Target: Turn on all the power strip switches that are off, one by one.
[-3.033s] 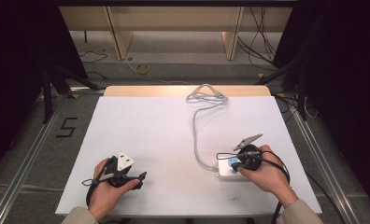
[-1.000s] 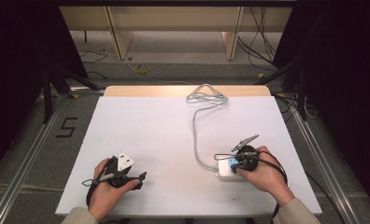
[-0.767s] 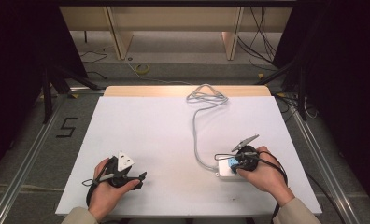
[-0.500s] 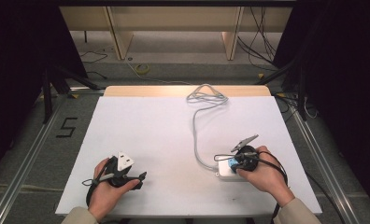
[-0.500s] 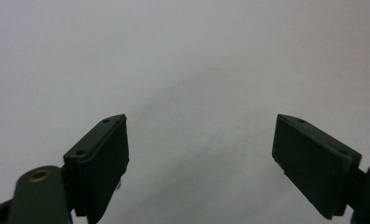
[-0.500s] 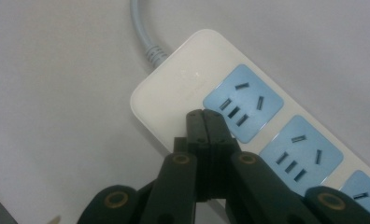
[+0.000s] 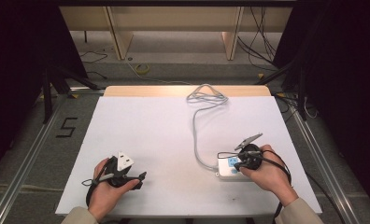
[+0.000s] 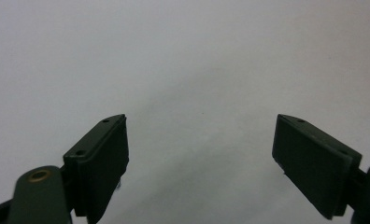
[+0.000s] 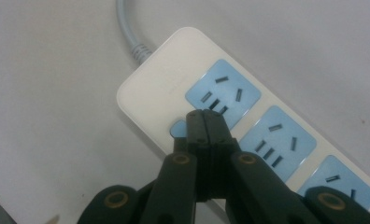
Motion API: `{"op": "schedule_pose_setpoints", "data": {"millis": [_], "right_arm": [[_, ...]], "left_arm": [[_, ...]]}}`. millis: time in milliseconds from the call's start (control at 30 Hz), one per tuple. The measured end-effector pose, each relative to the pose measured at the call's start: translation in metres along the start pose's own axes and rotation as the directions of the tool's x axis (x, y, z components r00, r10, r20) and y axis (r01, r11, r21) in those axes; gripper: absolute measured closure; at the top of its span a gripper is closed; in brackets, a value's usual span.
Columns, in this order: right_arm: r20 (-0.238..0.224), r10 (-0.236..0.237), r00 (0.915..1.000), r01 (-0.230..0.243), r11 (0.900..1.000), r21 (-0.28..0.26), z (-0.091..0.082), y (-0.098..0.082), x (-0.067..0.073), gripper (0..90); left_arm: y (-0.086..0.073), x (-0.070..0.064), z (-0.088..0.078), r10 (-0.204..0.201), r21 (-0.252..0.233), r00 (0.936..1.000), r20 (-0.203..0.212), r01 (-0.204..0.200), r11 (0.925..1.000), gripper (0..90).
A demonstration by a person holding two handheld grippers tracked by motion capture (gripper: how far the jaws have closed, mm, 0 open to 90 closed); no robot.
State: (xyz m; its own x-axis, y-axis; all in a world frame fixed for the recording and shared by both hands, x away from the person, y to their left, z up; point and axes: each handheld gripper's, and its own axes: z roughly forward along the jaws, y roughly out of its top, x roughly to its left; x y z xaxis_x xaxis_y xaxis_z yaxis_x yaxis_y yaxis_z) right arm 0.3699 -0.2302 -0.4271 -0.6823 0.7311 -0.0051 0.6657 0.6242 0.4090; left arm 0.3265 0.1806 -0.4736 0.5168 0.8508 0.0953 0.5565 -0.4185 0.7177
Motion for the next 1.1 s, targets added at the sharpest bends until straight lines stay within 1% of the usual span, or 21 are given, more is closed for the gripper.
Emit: {"op": "schedule_pose_setpoints", "data": {"millis": [367, 667, 833, 1000, 1100], "right_arm": [[0.008, 0.006, 0.9999, -0.006, 1.000, 0.008, -0.004, -0.001, -0.002, 90.0], [0.018, 0.018, 0.9997, -0.019, 1.000, 0.009, -0.008, -0.003, -0.005, 90.0], [0.025, 0.027, 0.9993, -0.028, 0.999, 0.020, -0.011, -0.005, -0.007, 90.0], [0.029, 0.027, 0.9992, -0.027, 0.999, 0.021, -0.012, -0.005, -0.008, 90.0], [0.034, 0.035, 0.9988, -0.036, 0.999, 0.025, -0.012, -0.006, -0.010, 90.0]], "left_arm": [[0.000, 0.000, 0.000, 0.003, 0.002, 1.0000, 0.000, -0.003, 1.0000, 18.5], [0.000, 0.000, 0.000, 0.000, 0.000, 1.0000, -0.001, 0.000, 1.0000, 18.5], [0.000, 0.000, 0.000, 0.003, 0.002, 1.0000, -0.002, -0.003, 1.0000, 18.6], [0.000, 0.000, 0.000, 0.004, 0.003, 1.0000, 0.000, -0.004, 1.0000, 18.7], [0.000, 0.000, 0.000, 0.004, 0.002, 1.0000, -0.001, -0.004, 1.0000, 18.7]]}}
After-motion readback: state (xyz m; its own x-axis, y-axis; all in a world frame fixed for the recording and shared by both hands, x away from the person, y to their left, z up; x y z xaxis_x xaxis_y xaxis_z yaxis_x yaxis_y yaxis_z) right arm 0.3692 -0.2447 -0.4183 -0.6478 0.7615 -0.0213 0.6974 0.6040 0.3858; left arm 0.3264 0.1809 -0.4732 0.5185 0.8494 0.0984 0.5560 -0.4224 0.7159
